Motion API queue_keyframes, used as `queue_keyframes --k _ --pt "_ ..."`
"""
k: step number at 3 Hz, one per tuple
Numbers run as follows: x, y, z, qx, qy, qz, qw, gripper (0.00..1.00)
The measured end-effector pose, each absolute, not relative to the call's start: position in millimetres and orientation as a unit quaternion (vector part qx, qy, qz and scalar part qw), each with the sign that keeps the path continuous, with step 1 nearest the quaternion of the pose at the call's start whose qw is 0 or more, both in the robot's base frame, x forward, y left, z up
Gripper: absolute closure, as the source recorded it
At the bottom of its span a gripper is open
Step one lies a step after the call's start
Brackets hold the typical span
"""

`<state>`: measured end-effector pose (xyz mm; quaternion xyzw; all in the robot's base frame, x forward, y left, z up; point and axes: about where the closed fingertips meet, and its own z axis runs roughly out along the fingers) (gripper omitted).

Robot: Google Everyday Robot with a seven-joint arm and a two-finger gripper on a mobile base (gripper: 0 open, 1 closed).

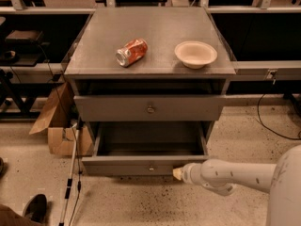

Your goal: Close middle drawer

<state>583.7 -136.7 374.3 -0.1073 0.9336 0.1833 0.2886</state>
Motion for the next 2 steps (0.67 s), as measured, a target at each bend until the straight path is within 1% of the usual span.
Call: queue_keyframes --k 2 --pt "582.6 -137.7 375.3 -0.104 0.933 0.181 0.293 1.00"
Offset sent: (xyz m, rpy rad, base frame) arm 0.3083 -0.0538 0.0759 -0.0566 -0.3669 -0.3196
